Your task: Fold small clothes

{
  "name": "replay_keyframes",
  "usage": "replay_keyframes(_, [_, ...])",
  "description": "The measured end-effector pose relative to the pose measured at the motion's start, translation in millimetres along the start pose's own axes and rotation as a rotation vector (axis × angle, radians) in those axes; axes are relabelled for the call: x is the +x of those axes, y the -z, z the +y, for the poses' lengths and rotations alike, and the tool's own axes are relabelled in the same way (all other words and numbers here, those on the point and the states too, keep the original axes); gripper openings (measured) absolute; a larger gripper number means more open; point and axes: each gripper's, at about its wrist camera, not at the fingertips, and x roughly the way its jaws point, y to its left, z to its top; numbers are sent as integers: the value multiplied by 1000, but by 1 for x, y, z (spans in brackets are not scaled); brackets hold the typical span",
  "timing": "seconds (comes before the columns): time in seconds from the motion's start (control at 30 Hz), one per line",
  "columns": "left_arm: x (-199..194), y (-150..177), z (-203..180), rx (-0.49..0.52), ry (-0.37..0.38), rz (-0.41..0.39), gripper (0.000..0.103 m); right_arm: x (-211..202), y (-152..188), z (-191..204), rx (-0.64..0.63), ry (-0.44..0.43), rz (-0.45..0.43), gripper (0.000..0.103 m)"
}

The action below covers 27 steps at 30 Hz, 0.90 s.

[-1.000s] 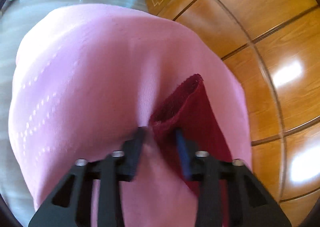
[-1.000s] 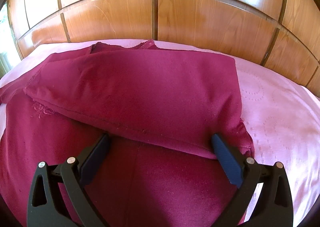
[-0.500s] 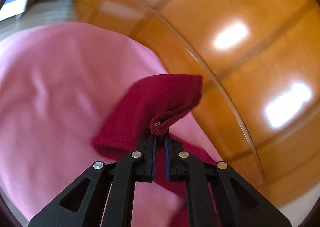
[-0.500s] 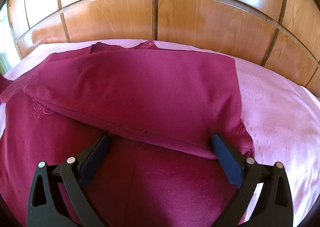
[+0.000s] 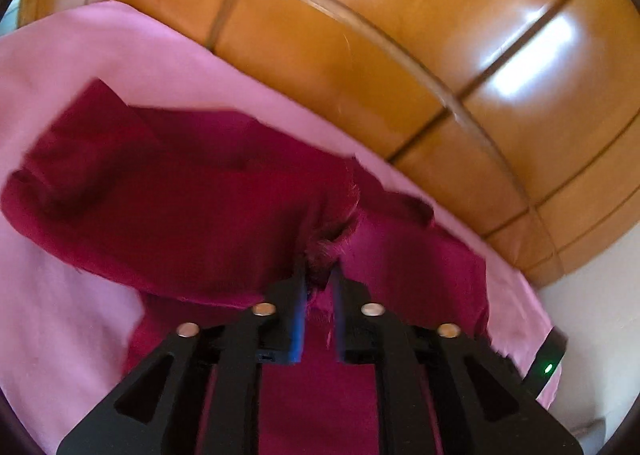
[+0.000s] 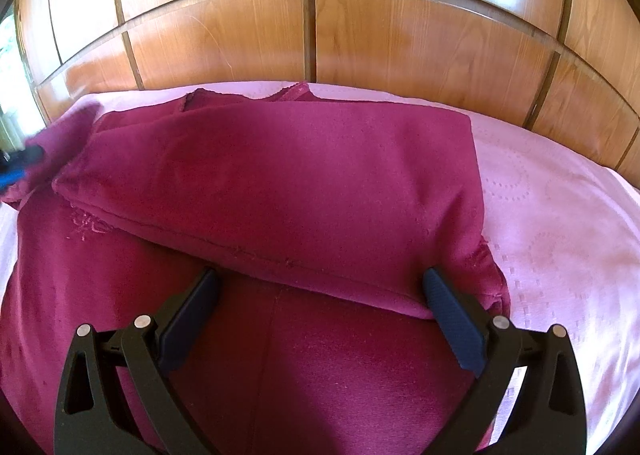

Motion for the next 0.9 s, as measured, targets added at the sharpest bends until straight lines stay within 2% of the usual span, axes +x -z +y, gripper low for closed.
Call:
replay_keyframes(0.07, [-5,5,-2,6,7,-11,36,-6,-4,0,0,-16,3,100])
replay_keyframes(0.1, [-9,3,1,7,8,-20,48,-10,-7,1,8,-36,-2,99])
replay_keyframes(0.13, [-15,3,4,11,7,-33,54,-14,-10,3,22,-67,-11,96])
replay_keyframes(0.27, [-44,18,17,38,-46,-87,54,-30,-30,28,90,-305,-33,84])
replay_keyframes(0.37, [-57,32,39,-5,-151,-115,54,-20,-47,71,108,-476,20,74])
replay_keyframes(0.4, [-61,36,45,-23,-169,-120,54,-15,-50,82,108,-501,37,72])
replay_keyframes(0.5, [-70,46,64,-65,-239,-135,54,13,-61,125,107,-532,112,67])
replay_keyframes(0.6, [-71,51,80,-105,-293,-125,54,42,-68,151,122,-515,185,48])
replay_keyframes(0.67, [-69,50,86,-132,-314,-126,54,46,-74,163,79,-484,192,13])
replay_keyframes(0.7, [-67,47,88,-143,-327,-129,54,41,-79,167,51,-476,183,8])
replay_keyframes(0.8, [-60,38,89,-166,-344,-138,54,4,-96,163,-6,-475,69,7])
replay_keyframes(0.9, [-54,28,86,-160,-354,-143,54,-33,-113,144,-1,-484,-39,7])
